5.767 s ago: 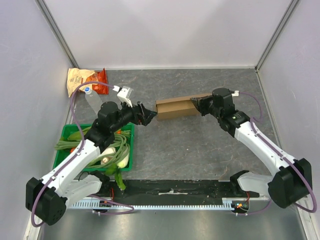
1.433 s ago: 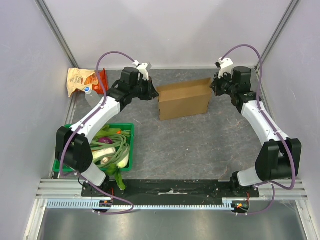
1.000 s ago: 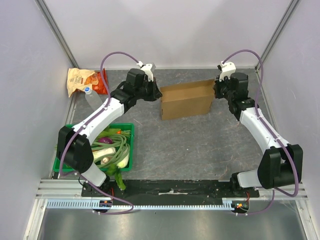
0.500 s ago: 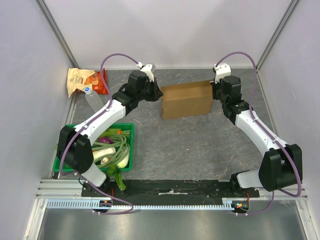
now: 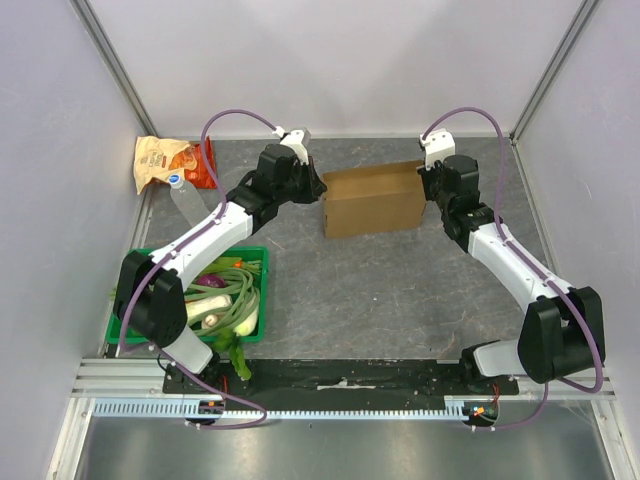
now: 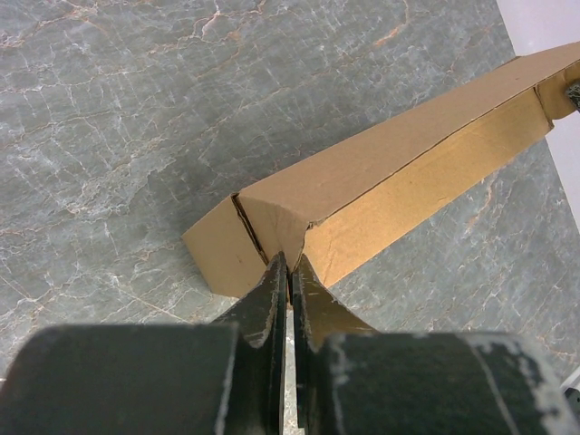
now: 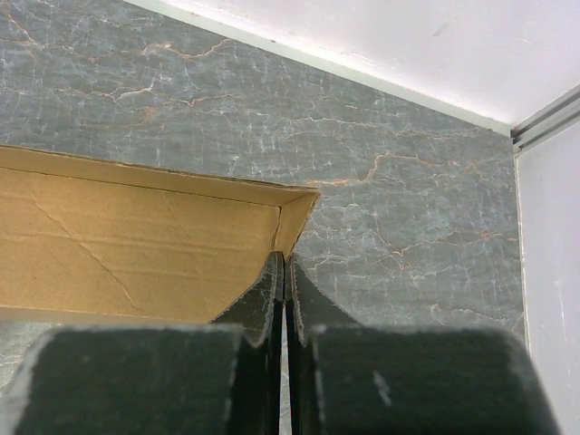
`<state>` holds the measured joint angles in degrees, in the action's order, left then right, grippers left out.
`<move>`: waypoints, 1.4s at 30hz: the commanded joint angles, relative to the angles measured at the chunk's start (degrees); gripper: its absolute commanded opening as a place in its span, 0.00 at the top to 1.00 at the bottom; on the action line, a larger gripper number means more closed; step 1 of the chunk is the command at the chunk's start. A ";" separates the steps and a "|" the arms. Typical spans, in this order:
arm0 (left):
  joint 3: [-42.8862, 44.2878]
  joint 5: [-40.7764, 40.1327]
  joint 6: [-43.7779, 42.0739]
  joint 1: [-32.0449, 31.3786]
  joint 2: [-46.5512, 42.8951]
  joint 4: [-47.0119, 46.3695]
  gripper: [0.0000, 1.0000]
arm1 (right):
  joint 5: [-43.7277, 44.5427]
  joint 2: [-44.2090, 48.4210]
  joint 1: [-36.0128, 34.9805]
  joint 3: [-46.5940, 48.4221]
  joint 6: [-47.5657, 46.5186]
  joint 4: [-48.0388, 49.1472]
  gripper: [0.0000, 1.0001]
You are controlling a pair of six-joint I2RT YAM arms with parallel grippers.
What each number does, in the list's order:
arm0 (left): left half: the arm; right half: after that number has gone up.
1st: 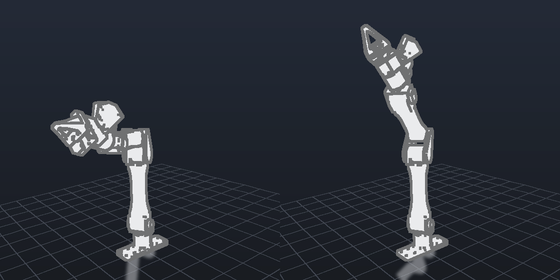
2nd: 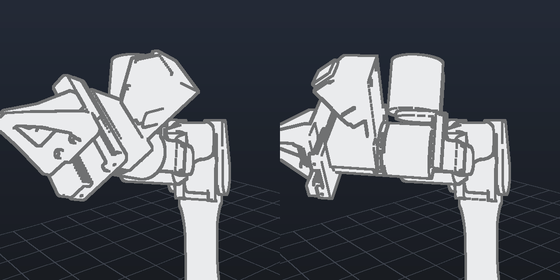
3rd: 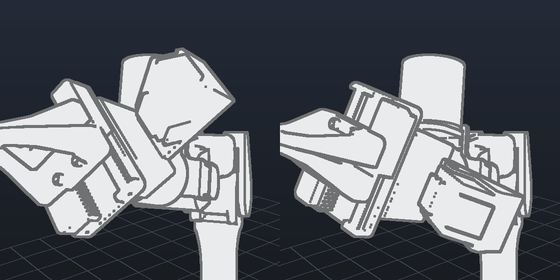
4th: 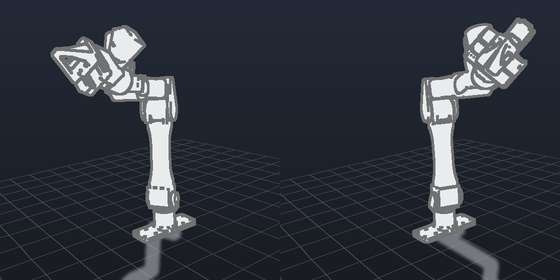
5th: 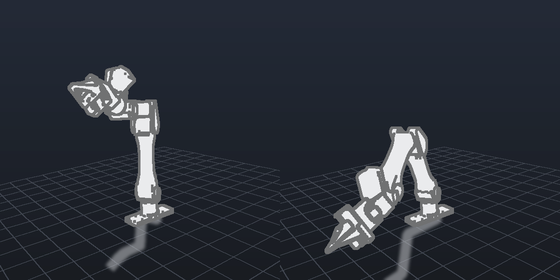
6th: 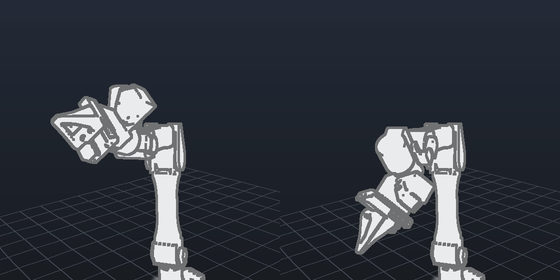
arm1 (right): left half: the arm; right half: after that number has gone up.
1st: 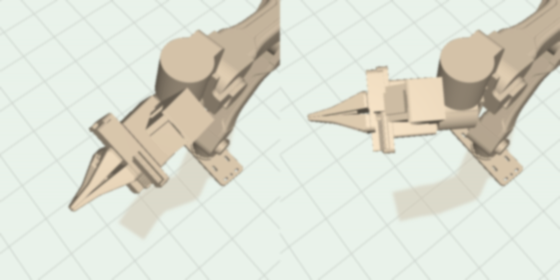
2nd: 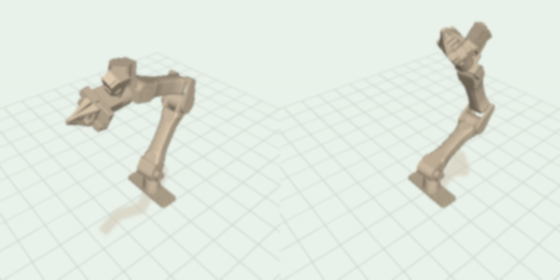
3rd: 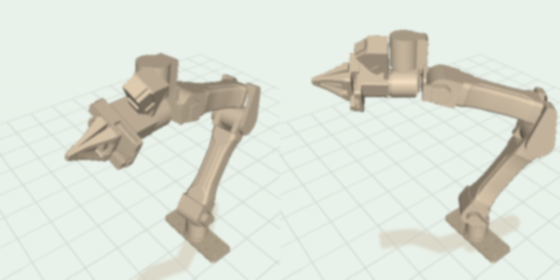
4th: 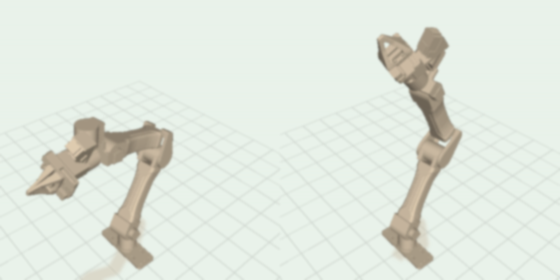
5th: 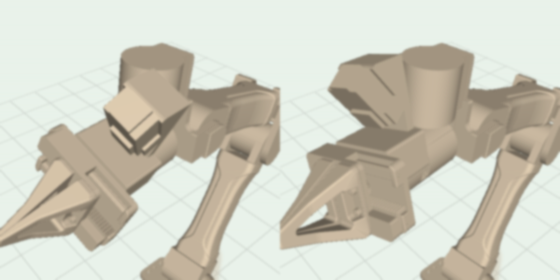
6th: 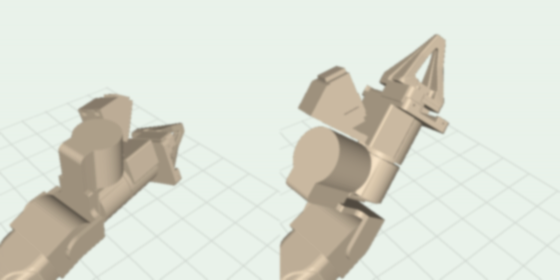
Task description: Fold the paper box
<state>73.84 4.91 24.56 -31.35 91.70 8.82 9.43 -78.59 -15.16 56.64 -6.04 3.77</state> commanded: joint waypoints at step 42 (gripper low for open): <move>-1.95 0.81 -3.55 -2.92 0.94 -1.17 0.98 | -14.79 -0.78 7.95 4.88 4.29 -10.45 0.55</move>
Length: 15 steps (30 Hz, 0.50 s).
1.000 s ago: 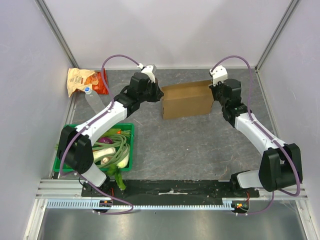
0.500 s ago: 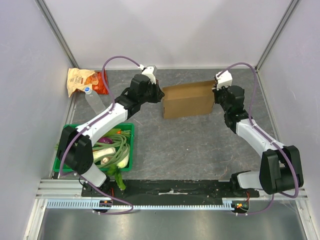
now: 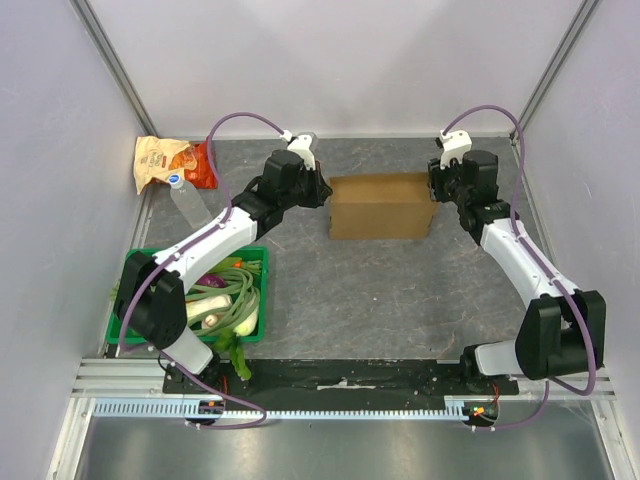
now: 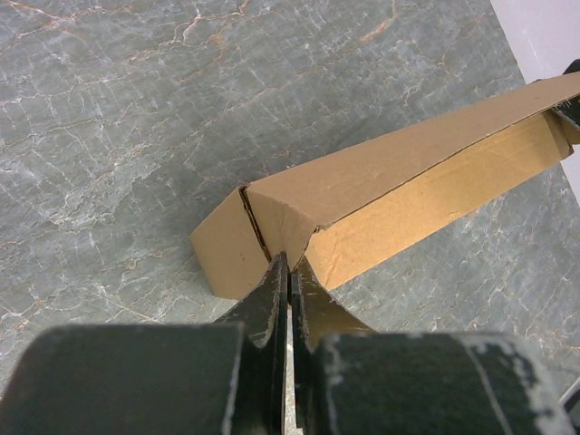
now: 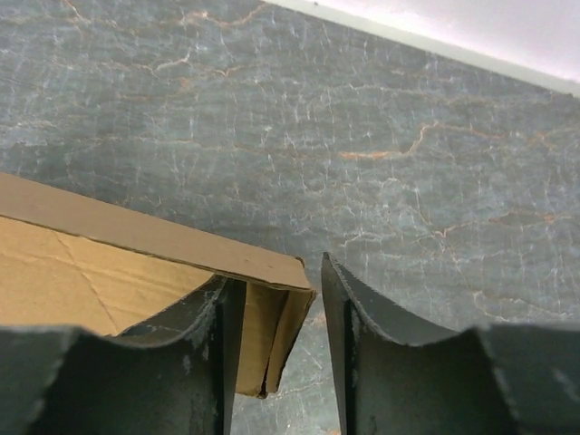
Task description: Fold the paper box
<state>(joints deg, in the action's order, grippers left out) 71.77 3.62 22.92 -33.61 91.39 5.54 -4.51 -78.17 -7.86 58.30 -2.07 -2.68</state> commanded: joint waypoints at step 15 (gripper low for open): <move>1.89 1.04 -2.44 -0.67 2.12 3.51 0.98 | 1.44 5.22 0.91 4.71 5.49 -13.84 0.50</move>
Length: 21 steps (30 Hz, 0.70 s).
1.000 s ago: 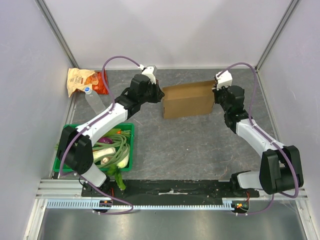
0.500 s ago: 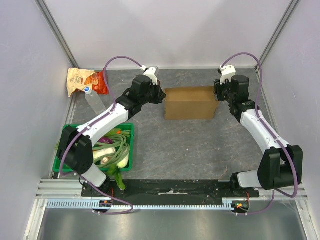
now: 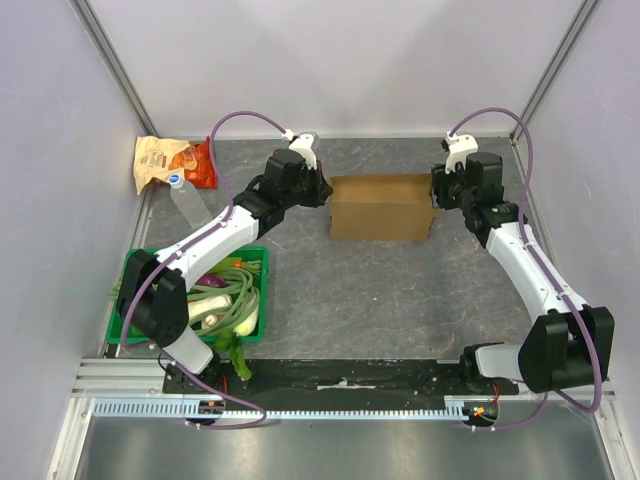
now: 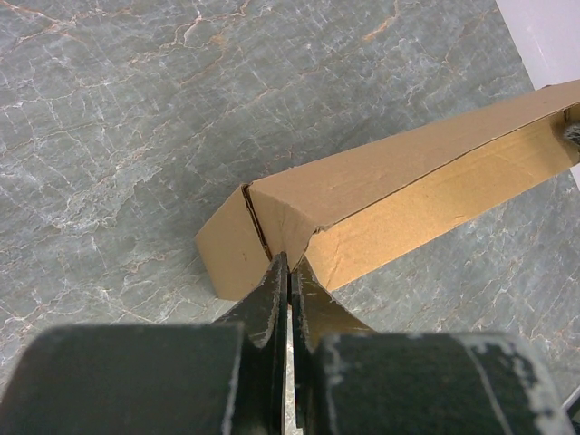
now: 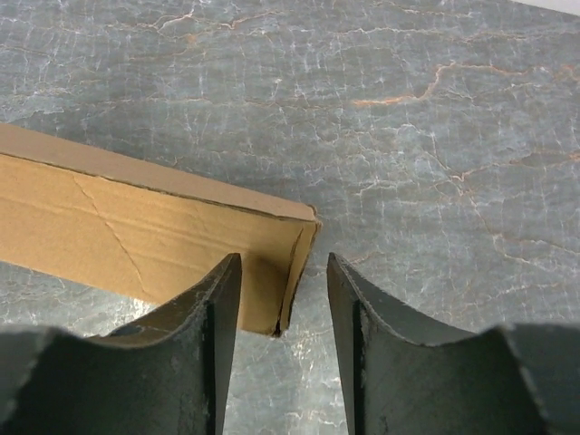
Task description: Fold the paper box
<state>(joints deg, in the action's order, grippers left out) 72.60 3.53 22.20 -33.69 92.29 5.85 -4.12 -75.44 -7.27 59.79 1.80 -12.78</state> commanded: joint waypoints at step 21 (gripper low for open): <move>1.14 2.18 -0.75 -0.58 0.96 2.77 0.98 | 11.22 0.38 -0.73 -0.89 5.92 0.64 1.00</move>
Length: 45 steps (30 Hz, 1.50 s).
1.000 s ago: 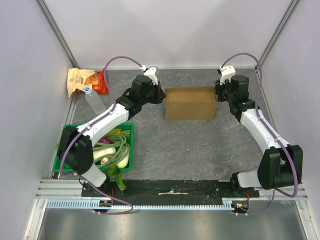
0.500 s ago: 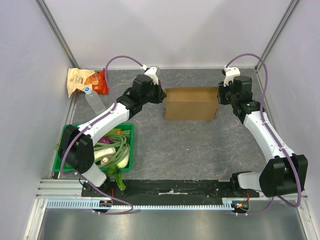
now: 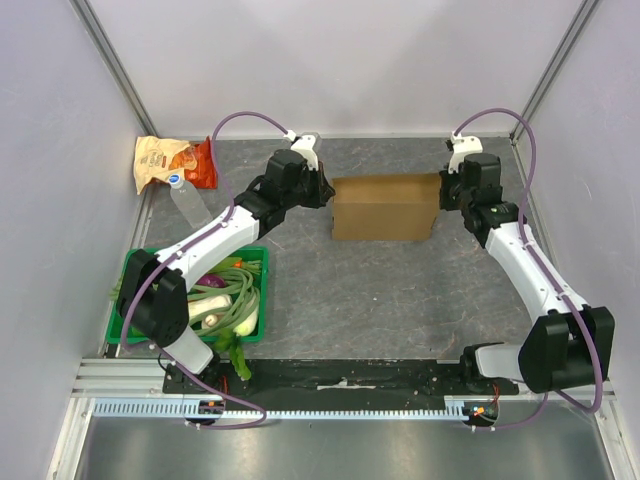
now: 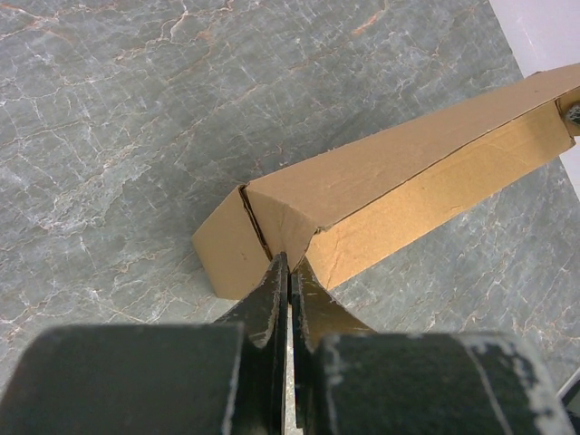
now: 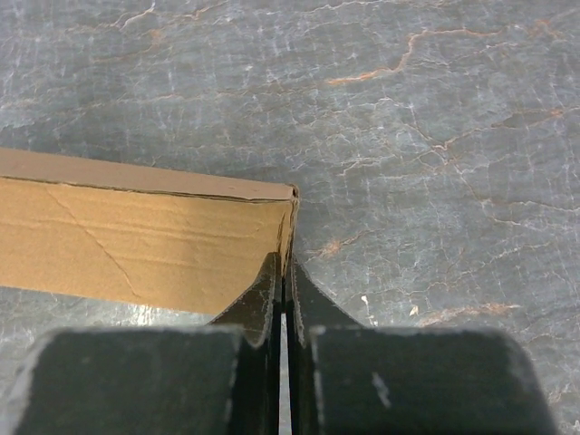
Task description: Fold the paper box
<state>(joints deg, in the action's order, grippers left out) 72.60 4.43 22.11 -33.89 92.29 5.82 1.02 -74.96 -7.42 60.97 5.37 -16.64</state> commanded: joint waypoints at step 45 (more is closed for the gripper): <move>1.67 0.14 -0.58 -0.74 0.44 3.31 0.98 | 13.94 6.67 -4.28 3.37 3.42 -6.03 0.48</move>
<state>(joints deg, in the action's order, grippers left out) 72.82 4.60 22.13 -34.52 92.36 6.31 15.35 -69.36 -14.52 64.64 10.26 -21.98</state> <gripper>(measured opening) 0.032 0.527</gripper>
